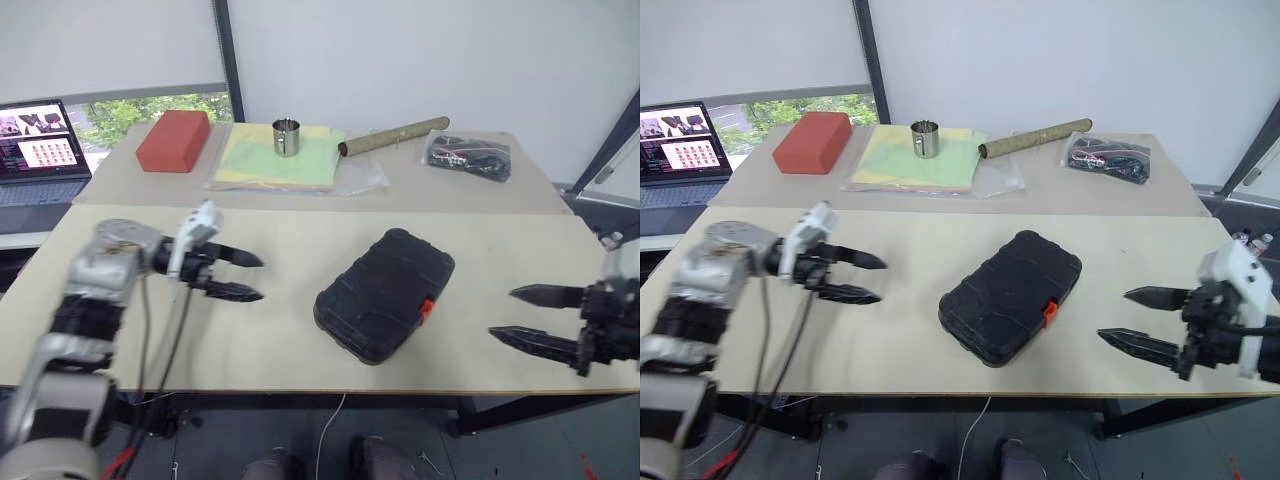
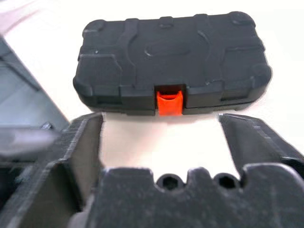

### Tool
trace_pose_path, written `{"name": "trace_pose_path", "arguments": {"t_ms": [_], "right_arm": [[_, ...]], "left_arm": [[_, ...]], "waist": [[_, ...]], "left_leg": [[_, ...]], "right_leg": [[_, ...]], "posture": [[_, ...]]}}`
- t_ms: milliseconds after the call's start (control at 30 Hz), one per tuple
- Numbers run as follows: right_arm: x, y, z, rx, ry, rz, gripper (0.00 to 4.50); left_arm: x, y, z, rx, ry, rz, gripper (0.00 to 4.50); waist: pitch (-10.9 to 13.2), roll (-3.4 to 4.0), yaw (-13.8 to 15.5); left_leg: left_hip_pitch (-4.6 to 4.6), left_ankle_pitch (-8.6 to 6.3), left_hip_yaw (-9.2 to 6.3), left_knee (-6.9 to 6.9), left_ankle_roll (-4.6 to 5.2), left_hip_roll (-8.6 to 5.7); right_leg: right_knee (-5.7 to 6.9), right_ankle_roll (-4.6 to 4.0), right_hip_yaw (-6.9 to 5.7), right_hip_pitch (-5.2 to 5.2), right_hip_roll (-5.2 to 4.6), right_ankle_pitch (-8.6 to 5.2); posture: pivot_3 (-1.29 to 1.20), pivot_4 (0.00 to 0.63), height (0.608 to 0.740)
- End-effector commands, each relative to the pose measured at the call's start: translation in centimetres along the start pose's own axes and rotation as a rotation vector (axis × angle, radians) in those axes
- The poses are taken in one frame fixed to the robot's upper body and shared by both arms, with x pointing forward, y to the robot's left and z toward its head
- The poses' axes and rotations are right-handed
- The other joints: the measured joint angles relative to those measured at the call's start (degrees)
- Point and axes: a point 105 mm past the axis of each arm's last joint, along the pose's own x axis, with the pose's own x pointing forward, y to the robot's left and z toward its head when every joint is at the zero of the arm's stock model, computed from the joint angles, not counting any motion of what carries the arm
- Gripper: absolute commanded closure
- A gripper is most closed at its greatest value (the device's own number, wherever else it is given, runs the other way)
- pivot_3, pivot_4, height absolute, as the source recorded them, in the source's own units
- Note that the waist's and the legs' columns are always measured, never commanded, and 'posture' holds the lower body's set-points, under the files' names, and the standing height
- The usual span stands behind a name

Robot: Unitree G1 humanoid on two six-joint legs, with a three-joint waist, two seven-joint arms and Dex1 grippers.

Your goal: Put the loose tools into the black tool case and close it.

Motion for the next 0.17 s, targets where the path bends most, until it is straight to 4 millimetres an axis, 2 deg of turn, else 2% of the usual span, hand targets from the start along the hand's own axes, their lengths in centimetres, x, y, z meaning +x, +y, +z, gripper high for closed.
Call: {"name": "trace_pose_path", "arguments": {"t_ms": [33, 167], "right_arm": [[-1.04, -0.96, 0.70, -0.073, 0.020, 0.046, 0.01], [-0.68, -1.64, 0.52, -0.099, 0.040, 0.067, 0.01]], "left_arm": [[-0.69, -1.43, 0.58, 0.031, -0.016, 0.006, 0.05], [-0.62, -1.60, 1.01, 0.037, -0.058, 0.053, 0.05]], "waist": [[0.0, 0.01, 0.7], [0.0, 0.01, 1.1]], "left_leg": [[0.00, 0.00, 0.00, 0.01, 0.00, -0.02], [-0.02, -0.09, -0.04, 0.05, -0.19, -0.04]], "right_leg": [[-0.01, 0.05, -0.02, 0.03, -0.06, -0.03], [-0.03, 0.34, -0.08, 0.09, -0.21, -0.22]], "posture": [[0.00, 0.150, 0.740], [0.00, 0.150, 0.740]]}}
